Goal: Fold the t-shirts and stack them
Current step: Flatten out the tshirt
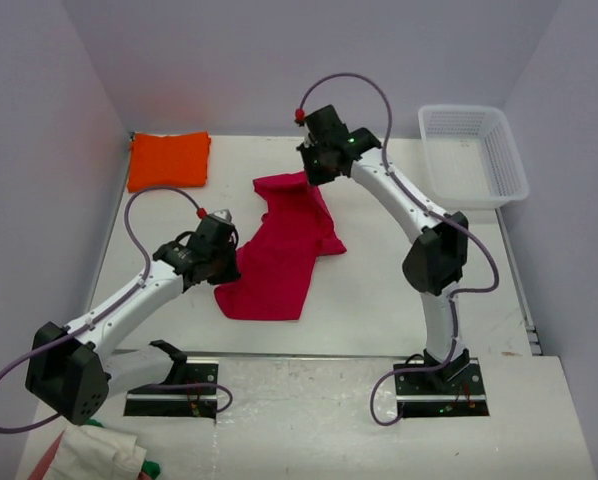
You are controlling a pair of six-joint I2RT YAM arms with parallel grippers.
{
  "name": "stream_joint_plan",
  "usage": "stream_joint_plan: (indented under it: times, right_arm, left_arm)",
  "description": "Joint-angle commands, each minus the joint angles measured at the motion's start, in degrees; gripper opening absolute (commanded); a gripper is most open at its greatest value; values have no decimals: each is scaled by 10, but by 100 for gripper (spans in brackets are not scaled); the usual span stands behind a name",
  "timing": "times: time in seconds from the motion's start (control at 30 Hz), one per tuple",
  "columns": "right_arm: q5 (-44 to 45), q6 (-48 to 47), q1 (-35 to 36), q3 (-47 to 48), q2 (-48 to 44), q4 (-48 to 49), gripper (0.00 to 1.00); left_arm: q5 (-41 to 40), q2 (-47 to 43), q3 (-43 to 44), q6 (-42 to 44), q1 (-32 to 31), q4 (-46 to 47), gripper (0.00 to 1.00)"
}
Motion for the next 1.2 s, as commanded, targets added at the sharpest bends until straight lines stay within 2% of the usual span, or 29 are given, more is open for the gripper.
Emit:
stream_joint_plan:
  times: [0.0, 0.07, 0.2, 0.3, 0.57, 0.7, 0.83, 1.0, 1.07, 1.17]
  right_arm:
    - [61, -25, -32, 55, -91, -31, 0]
    - [78, -32, -42, 75, -128, -43, 0]
    - [116, -49, -77, 82, -216, -47, 0]
    - [127, -57, -98, 79, -282, -48, 0]
    - [178, -79, -113, 97, -363, -64, 0]
    - [167, -56, -113, 98, -402, -82, 0]
    - [158, -44, -111, 119, -443, -106, 0]
    - [147, -39, -106, 109, -515, -109, 0]
    - [137, -33, -106, 106, -528, -127, 0]
    - [120, -22, -105, 61, -567, -130, 0]
  left_arm:
    - [-55, 9, 61, 19, -1, -13, 0]
    - [-87, 16, 89, 21, -1, -44, 0]
    - [-196, 17, 211, 24, -1, -143, 0]
    - [-231, 5, 286, 23, -1, -190, 0]
    - [-348, 4, 439, 24, -1, -317, 0]
    - [-398, -11, 509, 19, 0, -367, 0]
    - [-411, -32, 552, 31, 4, -367, 0]
    - [-380, -12, 604, 59, 4, -353, 0]
    - [-349, -10, 601, 83, 4, -334, 0]
    - [-348, 7, 595, 85, 4, -330, 0]
